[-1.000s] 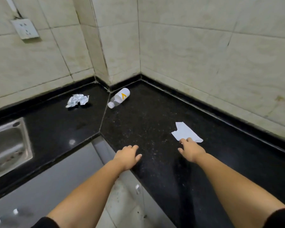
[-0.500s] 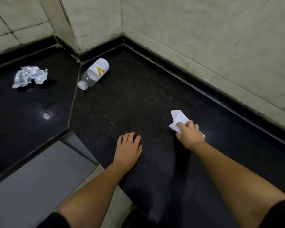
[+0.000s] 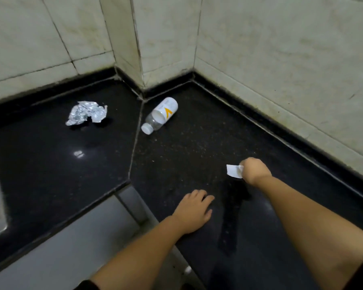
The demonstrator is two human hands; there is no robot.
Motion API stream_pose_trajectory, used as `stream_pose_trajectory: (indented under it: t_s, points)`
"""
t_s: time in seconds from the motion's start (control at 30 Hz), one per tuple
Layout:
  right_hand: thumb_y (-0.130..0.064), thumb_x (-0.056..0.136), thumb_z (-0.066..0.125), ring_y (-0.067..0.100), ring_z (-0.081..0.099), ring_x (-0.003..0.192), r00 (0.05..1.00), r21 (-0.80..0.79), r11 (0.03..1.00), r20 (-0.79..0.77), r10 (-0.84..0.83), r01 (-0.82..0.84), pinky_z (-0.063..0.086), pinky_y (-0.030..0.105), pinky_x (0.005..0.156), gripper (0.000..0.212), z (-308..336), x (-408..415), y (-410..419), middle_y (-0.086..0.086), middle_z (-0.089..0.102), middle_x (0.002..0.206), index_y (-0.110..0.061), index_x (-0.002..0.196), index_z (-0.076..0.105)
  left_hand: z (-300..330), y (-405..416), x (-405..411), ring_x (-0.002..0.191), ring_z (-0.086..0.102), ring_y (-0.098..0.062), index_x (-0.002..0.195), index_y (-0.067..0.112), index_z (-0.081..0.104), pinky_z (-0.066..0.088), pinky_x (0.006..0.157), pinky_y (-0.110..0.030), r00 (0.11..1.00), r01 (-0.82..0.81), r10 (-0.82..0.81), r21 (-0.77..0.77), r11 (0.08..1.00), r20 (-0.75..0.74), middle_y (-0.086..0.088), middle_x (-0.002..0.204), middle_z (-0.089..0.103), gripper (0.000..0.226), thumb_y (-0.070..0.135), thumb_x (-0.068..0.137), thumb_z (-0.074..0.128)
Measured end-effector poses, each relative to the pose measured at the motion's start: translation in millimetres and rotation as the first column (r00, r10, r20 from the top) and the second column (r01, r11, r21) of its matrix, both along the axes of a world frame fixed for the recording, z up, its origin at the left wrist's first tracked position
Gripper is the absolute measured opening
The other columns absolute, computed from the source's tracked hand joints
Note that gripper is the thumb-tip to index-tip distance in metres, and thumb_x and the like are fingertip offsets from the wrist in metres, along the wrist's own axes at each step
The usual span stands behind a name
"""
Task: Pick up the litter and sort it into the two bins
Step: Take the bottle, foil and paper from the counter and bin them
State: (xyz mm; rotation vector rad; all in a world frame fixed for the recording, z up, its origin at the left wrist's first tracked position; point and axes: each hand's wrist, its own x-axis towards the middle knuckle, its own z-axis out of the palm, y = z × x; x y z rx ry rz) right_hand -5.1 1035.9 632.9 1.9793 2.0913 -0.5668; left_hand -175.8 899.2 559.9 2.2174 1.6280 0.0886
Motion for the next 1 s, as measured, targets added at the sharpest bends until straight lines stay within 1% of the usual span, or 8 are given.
stream_pose_trajectory:
  t_s: [0.07, 0.13, 0.27, 0.33, 0.47, 0.63, 0.8, 1.0]
  points:
    - [-0.038, 0.094, 0.049, 0.030, 0.055, 0.071, 0.999, 0.048, 0.999, -0.035, 0.025, -0.023, 0.047, 0.031, 0.073, 0.049, 16, -41, 5, 0.004, 0.052, 0.060, -0.014, 0.051, 0.043, 13, 14, -34, 0.129, 0.040, -0.026, 0.143, 0.015, 0.037, 0.038, 0.105, -0.039, 0.999, -0.005, 0.005, -0.012, 1.000, 0.037, -0.009, 0.141, 0.043, 0.050, 0.035, 0.097, 0.036]
    - [-0.037, 0.093, 0.052, 0.029, 0.055, 0.069, 0.996, 0.063, 0.996, -0.058, 0.073, -0.070, 0.047, 0.031, 0.070, 0.051, 29, -84, 11, 0.001, 0.049, 0.055, -0.017, 0.047, 0.042, 24, 30, -78, 0.128, 0.041, -0.025, 0.143, 0.016, 0.036, 0.040, 0.105, -0.038, 0.996, -0.066, 0.065, 0.007, 0.998, 0.061, -0.008, 0.140, 0.043, 0.049, 0.033, 0.098, 0.040]
    - [-0.021, 0.080, 0.055, 0.027, 0.056, 0.078, 0.985, 0.039, 0.998, -0.166, 0.051, -0.045, 0.042, 0.029, 0.067, 0.022, 44, -175, 28, 0.006, 0.062, 0.082, -0.020, 0.059, 0.051, 38, 63, -187, 0.124, 0.046, -0.025, 0.141, 0.017, 0.039, 0.044, 0.102, -0.041, 0.978, -0.206, 0.204, 0.042, 0.978, 0.038, -0.006, 0.134, 0.048, 0.047, 0.032, 0.097, 0.042]
    - [-0.027, 0.082, 0.049, 0.028, 0.056, 0.080, 0.973, 0.048, 0.998, -0.226, 0.044, -0.034, 0.040, 0.029, 0.063, 0.016, 46, -217, 38, 0.009, 0.063, 0.091, -0.019, 0.068, 0.053, 44, 79, -241, 0.122, 0.048, -0.026, 0.139, 0.017, 0.042, 0.046, 0.099, -0.043, 0.961, -0.277, 0.276, 0.075, 0.958, 0.026, -0.007, 0.130, 0.050, 0.045, 0.031, 0.096, 0.043]
    - [-0.064, 0.087, 0.030, 0.028, 0.059, 0.087, 0.982, 0.014, 0.999, -0.188, -0.034, 0.037, 0.044, 0.034, 0.073, 0.060, 41, -279, 59, 0.008, 0.065, 0.099, -0.015, 0.099, 0.063, 50, 112, -334, 0.119, 0.051, -0.030, 0.135, 0.015, 0.047, 0.046, 0.097, -0.044, 0.897, -0.433, 0.442, 0.161, 0.887, -0.024, -0.010, 0.128, 0.054, 0.044, 0.029, 0.094, 0.047]
    - [-0.072, 0.085, 0.027, 0.032, 0.053, 0.121, 0.982, -0.201, 0.963, -0.029, -0.189, 0.180, 0.041, 0.041, 0.098, 0.080, 12, -323, 78, 0.013, 0.055, 0.134, -0.018, 0.141, 0.042, 40, 148, -401, 0.139, 0.031, -0.032, 0.144, 0.023, 0.036, 0.024, 0.112, -0.055, 0.790, -0.574, 0.600, 0.194, 0.796, -0.128, -0.014, 0.148, 0.036, 0.056, 0.034, 0.091, 0.052]
    - [-0.070, 0.085, 0.032, 0.033, 0.051, 0.123, 0.936, -0.273, 0.913, -0.094, -0.340, 0.304, 0.041, 0.042, 0.096, 0.079, -18, -342, 86, 0.013, 0.054, 0.135, -0.012, 0.134, 0.050, 23, 181, -422, 0.149, -0.013, -0.033, 0.151, 0.038, 0.011, 0.009, 0.114, -0.067, 0.758, -0.638, 0.629, 0.008, 0.770, -0.175, -0.009, 0.162, -0.012, 0.077, 0.056, 0.087, 0.051]
    - [-0.050, 0.087, 0.047, 0.030, 0.060, 0.101, 0.872, -0.255, 0.887, -0.214, -0.441, 0.386, 0.046, 0.036, 0.082, 0.053, -34, -336, 97, 0.011, 0.061, 0.105, -0.008, 0.116, 0.061, 13, 205, -426, 0.147, -0.001, -0.037, 0.145, 0.039, 0.023, 0.023, 0.108, -0.067, 0.762, -0.643, 0.623, -0.089, 0.761, -0.176, -0.009, 0.160, -0.003, 0.079, 0.057, 0.078, 0.061]
